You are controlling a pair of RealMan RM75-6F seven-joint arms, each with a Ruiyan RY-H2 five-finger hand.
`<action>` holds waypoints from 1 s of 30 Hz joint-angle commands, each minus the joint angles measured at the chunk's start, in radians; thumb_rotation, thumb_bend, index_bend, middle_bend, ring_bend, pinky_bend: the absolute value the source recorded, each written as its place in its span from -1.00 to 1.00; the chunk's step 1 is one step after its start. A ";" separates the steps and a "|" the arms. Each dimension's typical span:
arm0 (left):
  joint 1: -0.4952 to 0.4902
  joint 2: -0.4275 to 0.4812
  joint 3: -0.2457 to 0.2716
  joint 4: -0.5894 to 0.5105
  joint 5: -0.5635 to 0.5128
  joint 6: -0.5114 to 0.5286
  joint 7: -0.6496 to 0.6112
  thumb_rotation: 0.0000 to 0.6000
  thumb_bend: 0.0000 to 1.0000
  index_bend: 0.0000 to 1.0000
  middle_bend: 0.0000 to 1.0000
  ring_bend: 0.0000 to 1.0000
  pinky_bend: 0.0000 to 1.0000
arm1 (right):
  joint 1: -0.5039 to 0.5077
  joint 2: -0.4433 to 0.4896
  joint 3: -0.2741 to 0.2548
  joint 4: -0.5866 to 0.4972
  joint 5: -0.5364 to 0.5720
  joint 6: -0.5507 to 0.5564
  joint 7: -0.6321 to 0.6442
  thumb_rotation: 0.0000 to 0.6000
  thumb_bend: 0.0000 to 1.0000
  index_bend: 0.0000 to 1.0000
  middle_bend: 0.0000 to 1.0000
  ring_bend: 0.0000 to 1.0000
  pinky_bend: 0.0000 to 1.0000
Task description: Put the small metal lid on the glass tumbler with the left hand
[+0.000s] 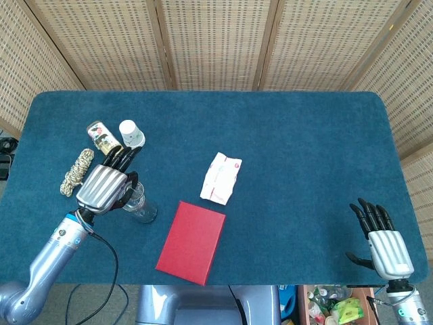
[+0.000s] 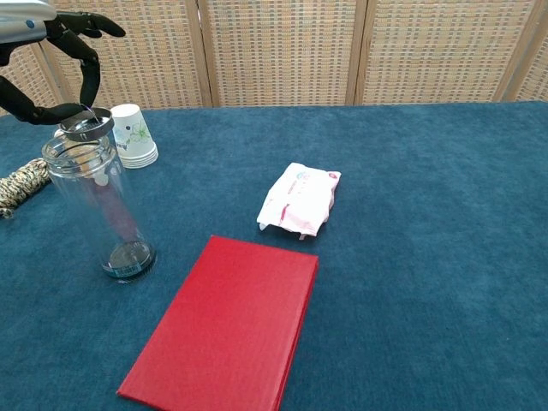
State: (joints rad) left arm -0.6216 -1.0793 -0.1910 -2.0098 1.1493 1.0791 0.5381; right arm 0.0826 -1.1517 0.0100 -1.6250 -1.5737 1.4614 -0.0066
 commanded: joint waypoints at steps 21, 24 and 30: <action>-0.013 -0.009 0.041 0.008 -0.008 0.008 0.015 1.00 -0.04 0.16 -1.00 -1.00 -1.00 | -0.001 0.004 0.003 -0.004 0.008 -0.001 0.002 1.00 -1.00 -1.00 -1.00 -1.00 -1.00; -0.013 -0.009 0.041 0.008 -0.003 0.014 0.010 1.00 -0.04 0.16 -1.00 -1.00 -1.00 | 0.000 0.003 0.004 -0.004 0.009 -0.002 0.002 1.00 -1.00 -1.00 -1.00 -1.00 -1.00; -0.013 -0.002 0.050 0.003 0.001 0.018 0.014 1.00 -0.04 0.16 -1.00 -1.00 -1.00 | 0.000 0.003 0.004 -0.005 0.009 -0.002 0.001 1.00 -1.00 -1.00 -1.00 -1.00 -1.00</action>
State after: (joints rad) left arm -0.6341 -1.0814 -0.1412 -2.0067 1.1511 1.0977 0.5520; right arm 0.0824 -1.1489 0.0143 -1.6302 -1.5643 1.4599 -0.0055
